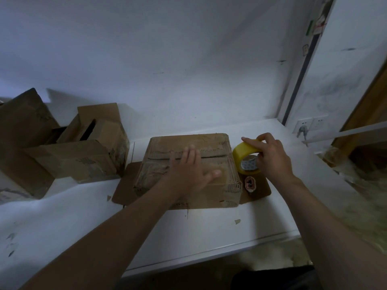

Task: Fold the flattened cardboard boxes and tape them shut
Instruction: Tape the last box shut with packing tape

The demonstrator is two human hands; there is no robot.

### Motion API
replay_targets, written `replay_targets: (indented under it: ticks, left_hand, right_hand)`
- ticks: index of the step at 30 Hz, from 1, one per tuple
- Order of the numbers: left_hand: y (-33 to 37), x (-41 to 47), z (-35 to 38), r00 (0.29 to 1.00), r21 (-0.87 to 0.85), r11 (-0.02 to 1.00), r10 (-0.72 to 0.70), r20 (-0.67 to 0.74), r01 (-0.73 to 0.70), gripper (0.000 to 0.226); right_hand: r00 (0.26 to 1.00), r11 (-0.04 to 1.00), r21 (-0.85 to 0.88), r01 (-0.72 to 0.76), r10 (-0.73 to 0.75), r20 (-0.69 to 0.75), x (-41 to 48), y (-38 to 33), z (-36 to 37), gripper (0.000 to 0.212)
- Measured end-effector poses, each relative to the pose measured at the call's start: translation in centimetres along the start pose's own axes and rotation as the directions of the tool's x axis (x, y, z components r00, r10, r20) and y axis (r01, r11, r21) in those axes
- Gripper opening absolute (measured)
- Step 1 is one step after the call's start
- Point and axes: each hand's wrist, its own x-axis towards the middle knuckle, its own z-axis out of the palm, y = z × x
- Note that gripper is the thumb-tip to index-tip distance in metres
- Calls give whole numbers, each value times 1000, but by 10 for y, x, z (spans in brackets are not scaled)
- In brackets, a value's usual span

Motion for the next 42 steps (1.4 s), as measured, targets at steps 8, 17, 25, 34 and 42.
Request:
replay_targets:
  ticks: [8, 17, 25, 34, 42]
  left_hand:
    - [73, 26, -10, 991, -101, 989, 112, 75, -105, 103]
    - [58, 23, -14, 956, -46, 960, 280, 83, -277, 70]
    - [24, 8, -9, 938, -28, 940, 342, 65, -341, 64]
    - [-25, -32, -16, 895, -19, 903, 428, 123, -429, 64]
    - [-84, -62, -13, 912, -12, 915, 402, 82, -402, 63]
  right_hand:
    - [998, 995, -82, 57, -54, 32, -1, 4, -16, 71]
    - [999, 990, -138, -14, 9, -37, -20, -4, -41, 73]
    - [999, 1000, -29, -1, 2, 46, -62, -27, -54, 68]
    - [972, 993, -99, 63, -39, 230, -126, -86, -61, 77]
    - [953, 973, -90, 211, -185, 239, -152, -141, -30, 64]
